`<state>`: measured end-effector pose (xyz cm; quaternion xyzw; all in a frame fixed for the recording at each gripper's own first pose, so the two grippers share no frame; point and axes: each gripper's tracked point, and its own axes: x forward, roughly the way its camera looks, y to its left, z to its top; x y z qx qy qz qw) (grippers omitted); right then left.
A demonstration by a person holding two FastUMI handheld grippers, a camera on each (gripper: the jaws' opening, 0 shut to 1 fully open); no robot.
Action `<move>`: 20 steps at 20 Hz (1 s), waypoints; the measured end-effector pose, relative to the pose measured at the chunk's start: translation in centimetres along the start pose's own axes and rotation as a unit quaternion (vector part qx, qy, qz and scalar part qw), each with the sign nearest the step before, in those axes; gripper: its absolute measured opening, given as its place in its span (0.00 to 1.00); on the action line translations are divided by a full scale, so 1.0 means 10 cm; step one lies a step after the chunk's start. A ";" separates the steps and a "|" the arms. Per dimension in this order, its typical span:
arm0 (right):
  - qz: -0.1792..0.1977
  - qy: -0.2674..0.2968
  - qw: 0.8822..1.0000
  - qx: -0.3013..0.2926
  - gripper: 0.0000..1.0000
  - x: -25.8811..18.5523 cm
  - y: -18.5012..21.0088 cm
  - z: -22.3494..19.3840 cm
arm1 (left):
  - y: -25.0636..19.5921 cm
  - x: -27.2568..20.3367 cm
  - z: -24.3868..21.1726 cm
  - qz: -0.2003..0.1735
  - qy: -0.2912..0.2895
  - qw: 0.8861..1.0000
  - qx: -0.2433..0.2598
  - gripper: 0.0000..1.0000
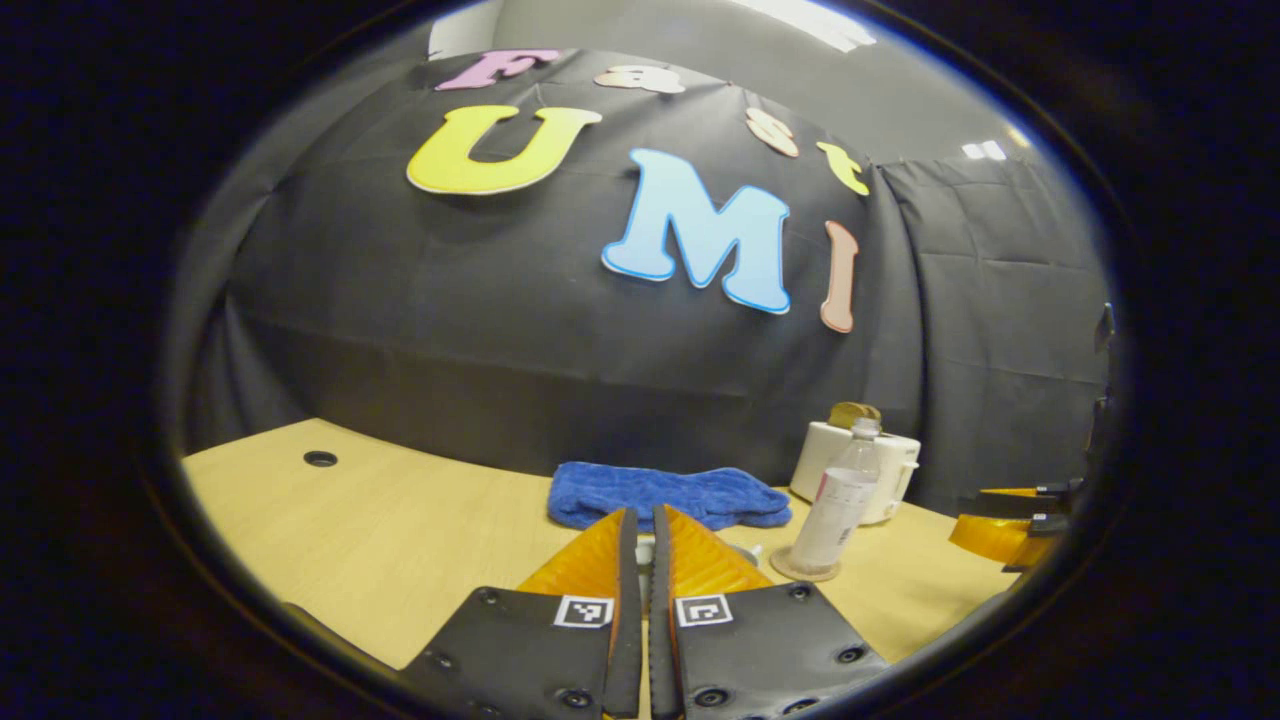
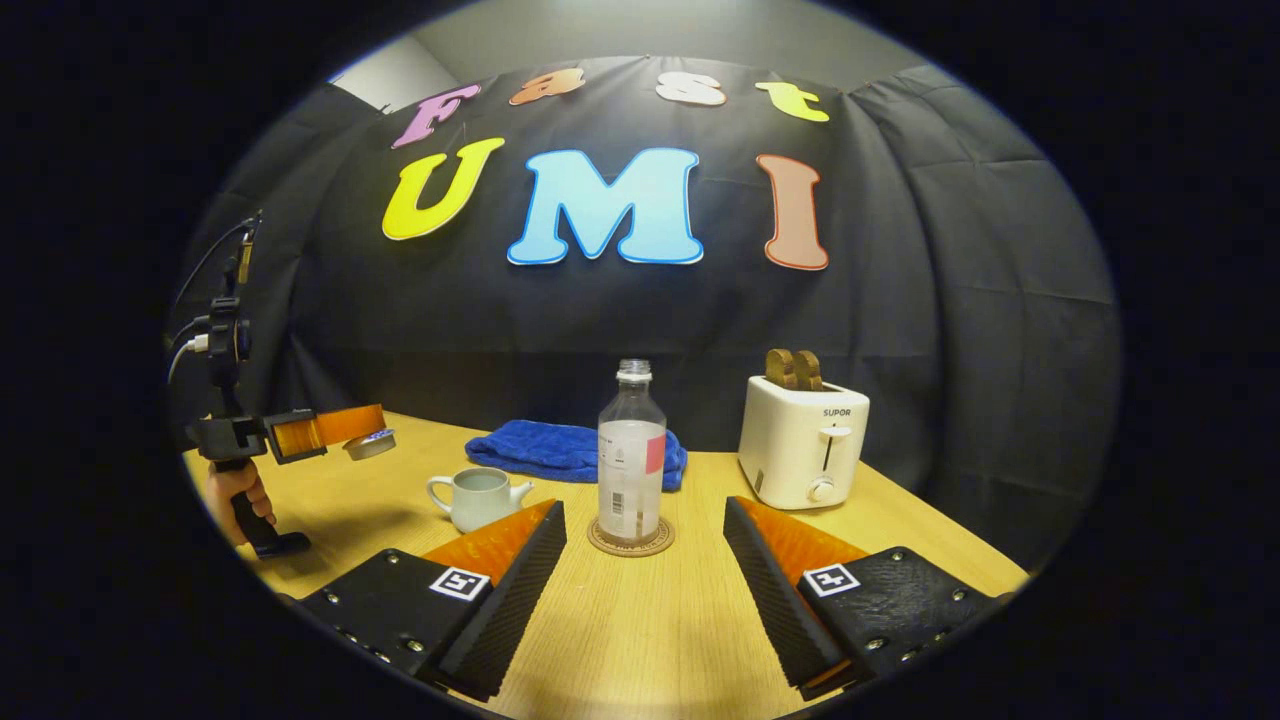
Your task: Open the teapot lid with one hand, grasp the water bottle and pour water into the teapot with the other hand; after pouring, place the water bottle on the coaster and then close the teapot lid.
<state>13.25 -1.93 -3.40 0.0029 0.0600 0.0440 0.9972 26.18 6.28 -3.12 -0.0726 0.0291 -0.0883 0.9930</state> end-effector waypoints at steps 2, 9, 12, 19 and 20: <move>0.009 -0.011 1.000 0.024 0.98 -0.04 0.05 0.06 | -0.24 0.15 -0.06 -0.013 0.011 1.000 0.007 0.12; 0.013 -0.016 1.000 0.010 0.98 -0.03 0.09 0.06 | -0.69 0.71 -0.27 -0.030 0.040 0.996 0.071 0.09; 0.013 -0.016 1.000 0.011 0.98 -0.03 0.09 0.06 | -0.65 0.81 -0.37 -0.025 0.041 0.996 0.073 0.11; 0.011 -0.006 1.000 0.001 0.98 0.01 0.14 0.02 | -0.55 0.89 -0.45 -0.018 0.045 0.995 0.090 0.09; 0.009 -0.004 1.000 -0.001 0.98 0.01 0.14 0.01 | -0.55 0.89 -0.45 -0.018 0.046 0.995 0.089 0.12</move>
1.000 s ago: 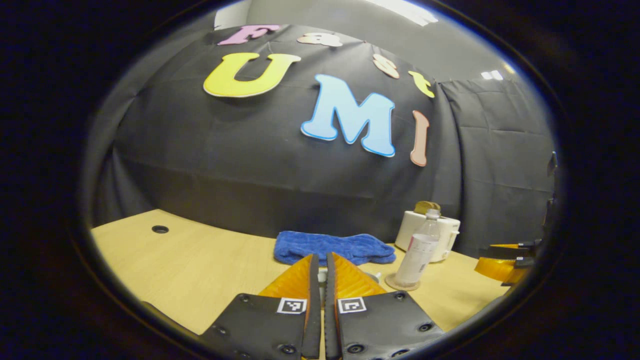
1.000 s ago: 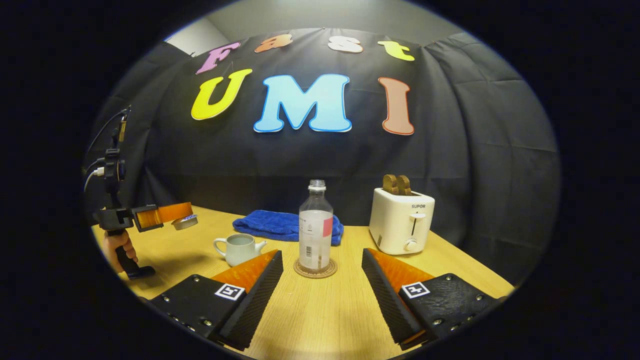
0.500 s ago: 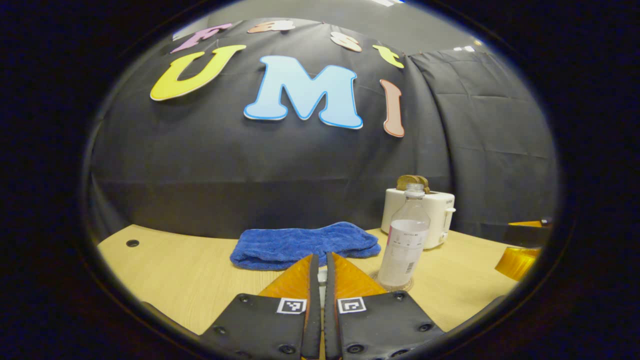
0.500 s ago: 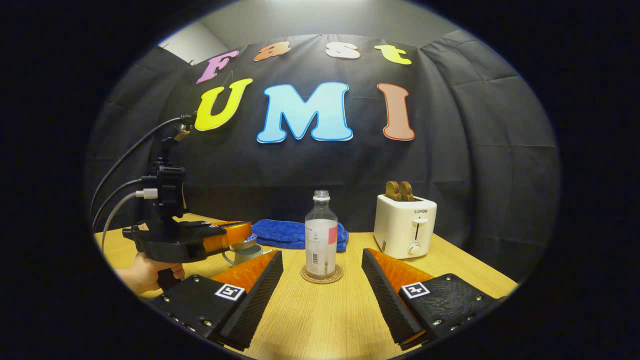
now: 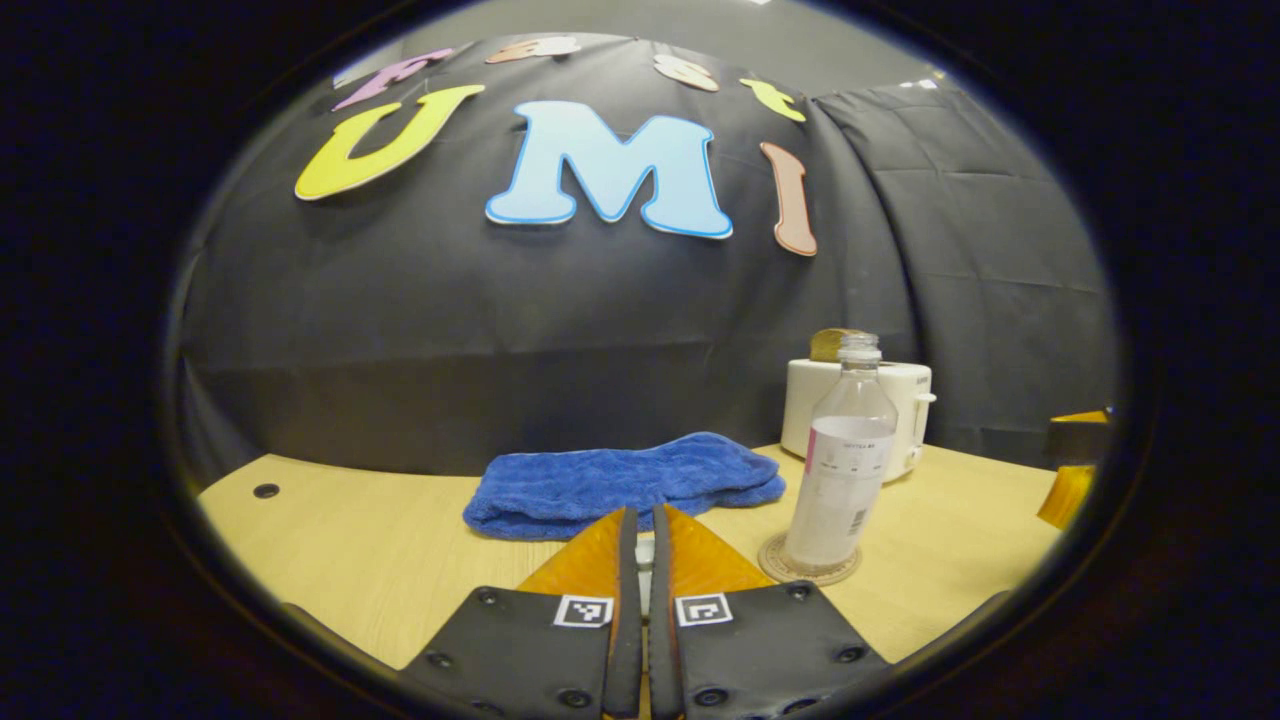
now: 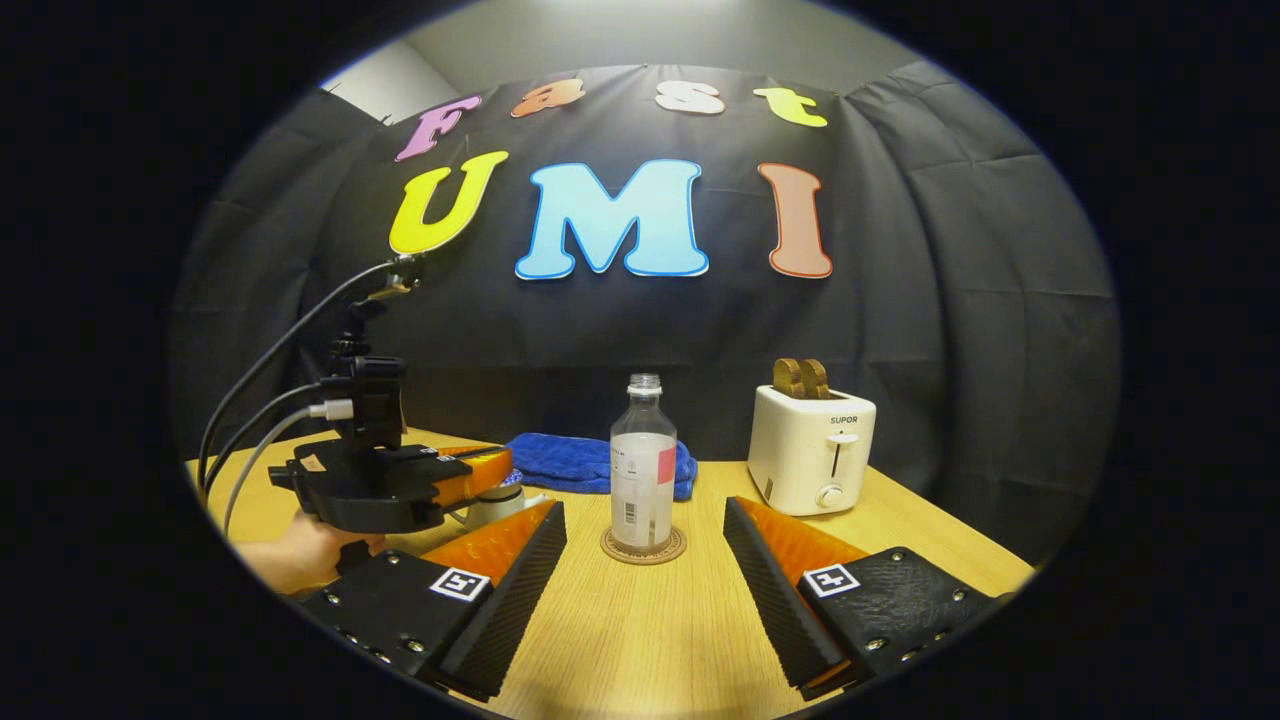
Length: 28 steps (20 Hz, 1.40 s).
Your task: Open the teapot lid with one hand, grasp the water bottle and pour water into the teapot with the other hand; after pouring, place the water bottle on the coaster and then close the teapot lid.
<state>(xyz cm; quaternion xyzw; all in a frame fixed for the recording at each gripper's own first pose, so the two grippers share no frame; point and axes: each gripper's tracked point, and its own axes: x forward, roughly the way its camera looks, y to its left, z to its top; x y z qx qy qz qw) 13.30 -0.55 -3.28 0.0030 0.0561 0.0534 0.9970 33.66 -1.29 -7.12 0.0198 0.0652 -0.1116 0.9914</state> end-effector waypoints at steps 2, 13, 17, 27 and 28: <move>0.002 0.004 1.000 0.002 0.98 0.02 0.03 0.00 | -0.01 0.01 -0.03 -0.001 0.005 1.000 -0.002 0.09; 0.005 0.012 1.000 0.000 0.98 0.03 0.07 -0.04 | -0.04 0.02 -0.14 -0.004 0.026 0.999 0.022 0.19; 0.006 0.013 1.000 -0.002 0.98 0.03 0.08 -0.04 | -0.07 -0.02 -0.15 0.004 0.031 0.999 0.034 0.21; 0.003 -0.027 0.999 -0.043 0.98 -0.01 0.20 0.10 | -0.35 -0.80 0.08 0.010 -0.010 1.000 0.015 1.00; 0.002 -0.033 0.998 -0.050 0.98 -0.02 0.21 0.11 | -0.38 -0.90 0.14 0.012 -0.014 1.000 0.014 1.00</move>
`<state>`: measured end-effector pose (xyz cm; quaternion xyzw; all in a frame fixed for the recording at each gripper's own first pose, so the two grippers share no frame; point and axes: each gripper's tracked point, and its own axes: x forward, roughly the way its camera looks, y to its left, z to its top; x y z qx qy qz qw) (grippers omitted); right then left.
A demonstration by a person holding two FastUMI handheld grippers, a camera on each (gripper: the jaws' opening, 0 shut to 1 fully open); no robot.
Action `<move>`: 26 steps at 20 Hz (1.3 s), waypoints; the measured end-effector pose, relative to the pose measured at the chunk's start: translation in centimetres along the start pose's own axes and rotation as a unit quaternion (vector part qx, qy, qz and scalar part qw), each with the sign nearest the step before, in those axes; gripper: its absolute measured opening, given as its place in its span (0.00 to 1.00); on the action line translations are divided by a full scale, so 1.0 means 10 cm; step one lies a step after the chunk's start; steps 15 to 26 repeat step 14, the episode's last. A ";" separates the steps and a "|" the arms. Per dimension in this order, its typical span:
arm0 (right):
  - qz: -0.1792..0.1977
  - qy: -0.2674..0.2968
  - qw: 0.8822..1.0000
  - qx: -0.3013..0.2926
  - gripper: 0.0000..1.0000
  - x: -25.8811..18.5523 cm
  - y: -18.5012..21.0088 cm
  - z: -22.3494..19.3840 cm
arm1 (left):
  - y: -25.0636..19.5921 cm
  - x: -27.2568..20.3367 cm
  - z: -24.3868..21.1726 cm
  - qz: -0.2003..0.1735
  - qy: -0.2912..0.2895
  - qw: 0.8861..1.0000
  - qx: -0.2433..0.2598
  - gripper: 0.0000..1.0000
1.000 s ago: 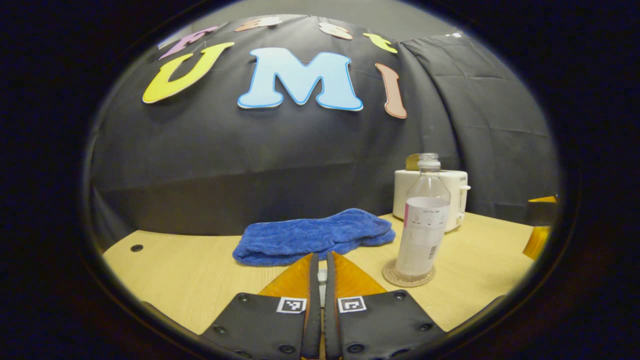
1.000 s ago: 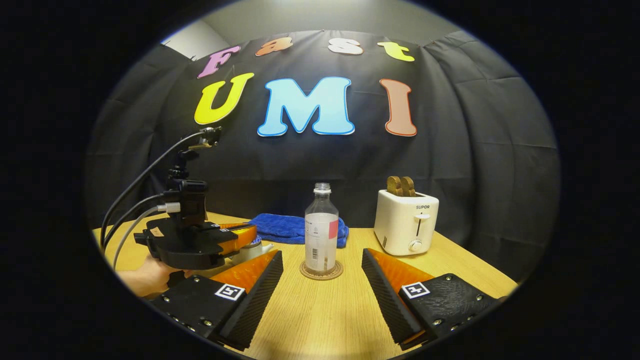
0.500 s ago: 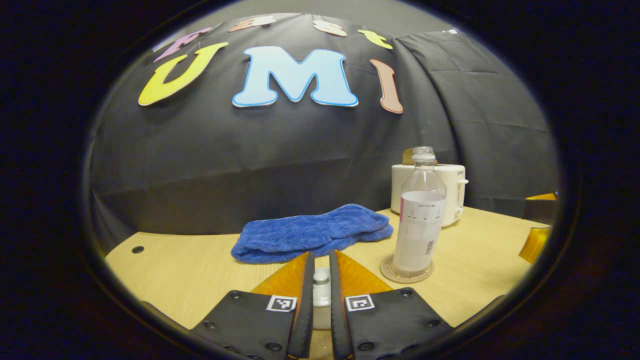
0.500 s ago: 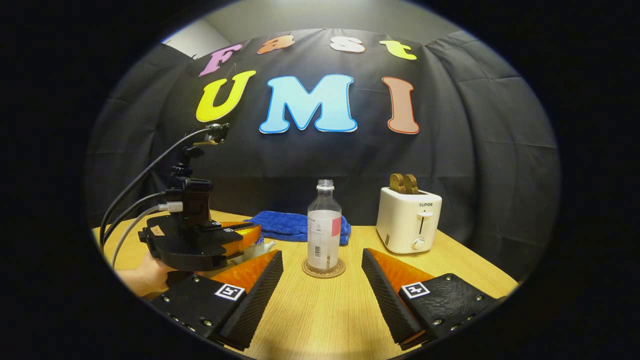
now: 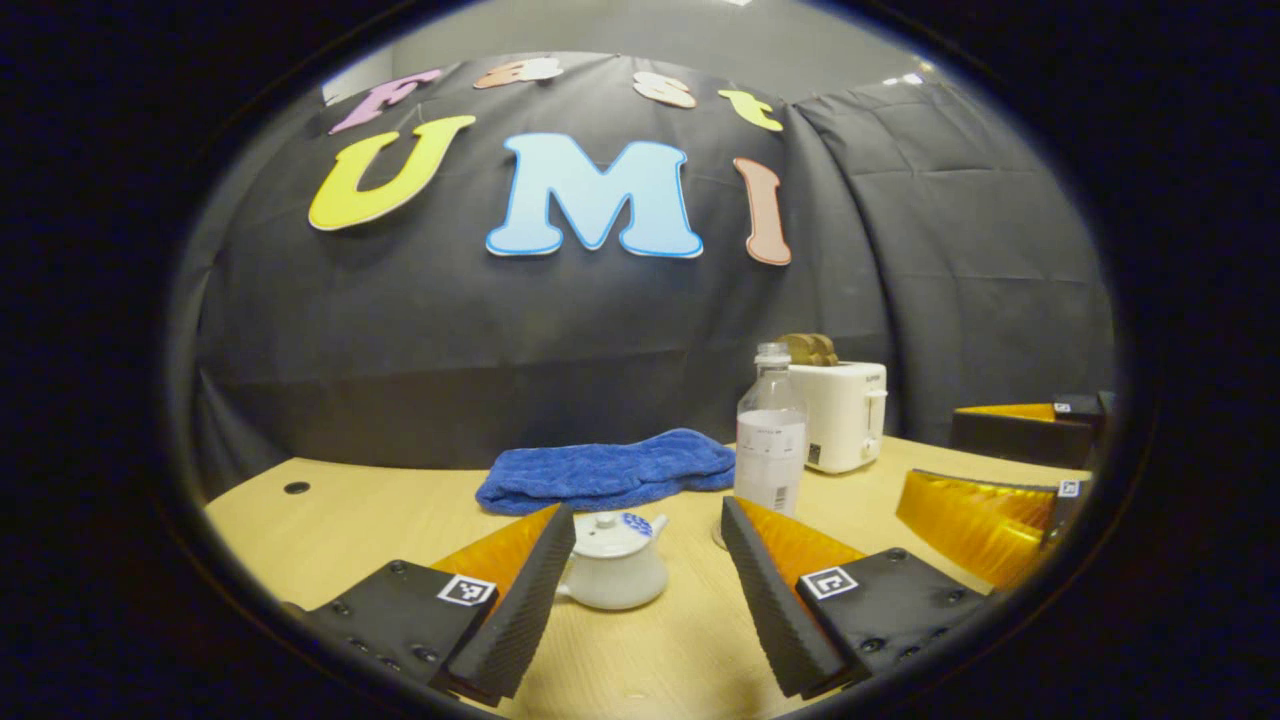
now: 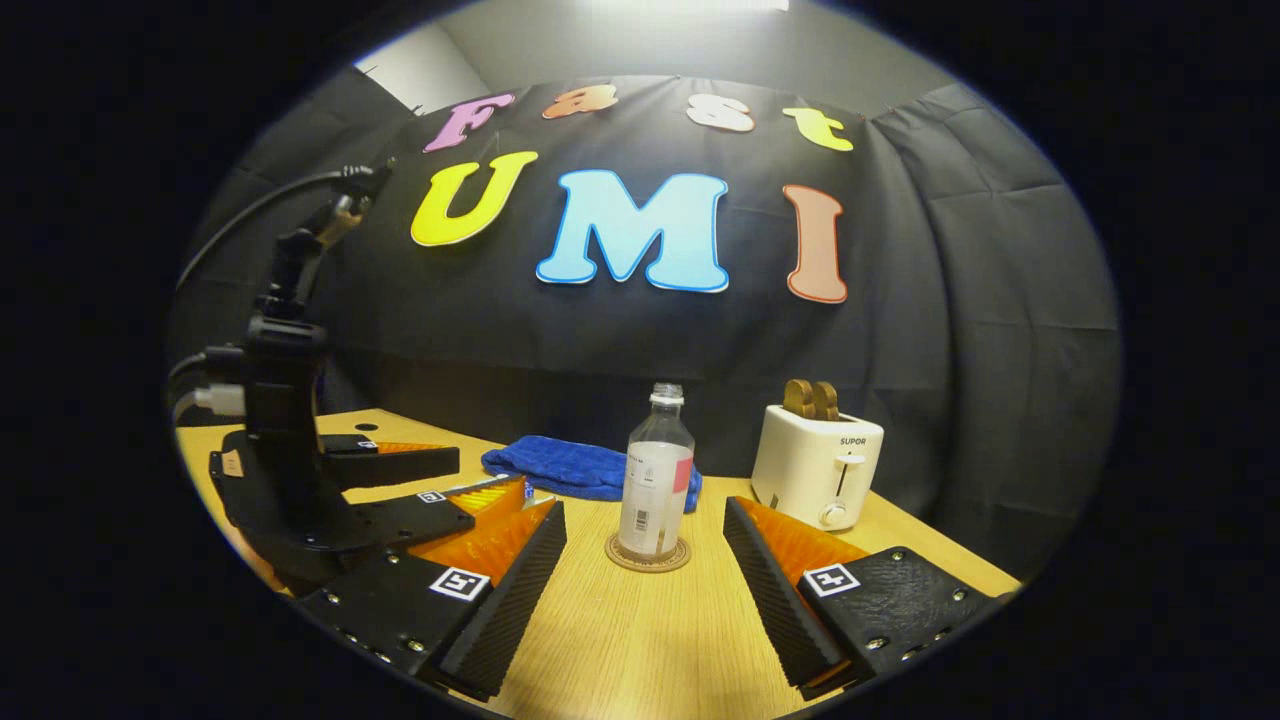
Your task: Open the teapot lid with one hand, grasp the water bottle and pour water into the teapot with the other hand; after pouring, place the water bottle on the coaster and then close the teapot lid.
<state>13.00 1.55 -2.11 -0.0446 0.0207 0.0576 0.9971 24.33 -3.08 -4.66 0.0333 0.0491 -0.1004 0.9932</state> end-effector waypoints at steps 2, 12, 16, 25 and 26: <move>0.014 -0.003 1.000 -0.009 0.98 -0.03 0.09 0.01 | -0.03 -0.21 0.12 0.007 -0.012 1.000 0.008 1.00; 0.029 -0.011 0.999 -0.008 0.98 -1.02 0.02 0.19 | -0.28 -1.32 0.40 0.026 -0.059 0.998 0.002 1.00; 0.025 -0.009 1.000 -0.005 0.98 -1.20 -0.03 0.20 | -0.35 -1.51 0.41 0.026 -0.063 0.998 0.002 1.00; 0.025 -0.009 1.000 -0.005 0.98 -1.20 -0.03 0.20 | -0.35 -1.51 0.41 0.026 -0.063 0.998 0.002 1.00; 0.025 -0.009 1.000 -0.005 0.98 -1.20 -0.03 0.20 | -0.35 -1.51 0.41 0.026 -0.063 0.998 0.002 1.00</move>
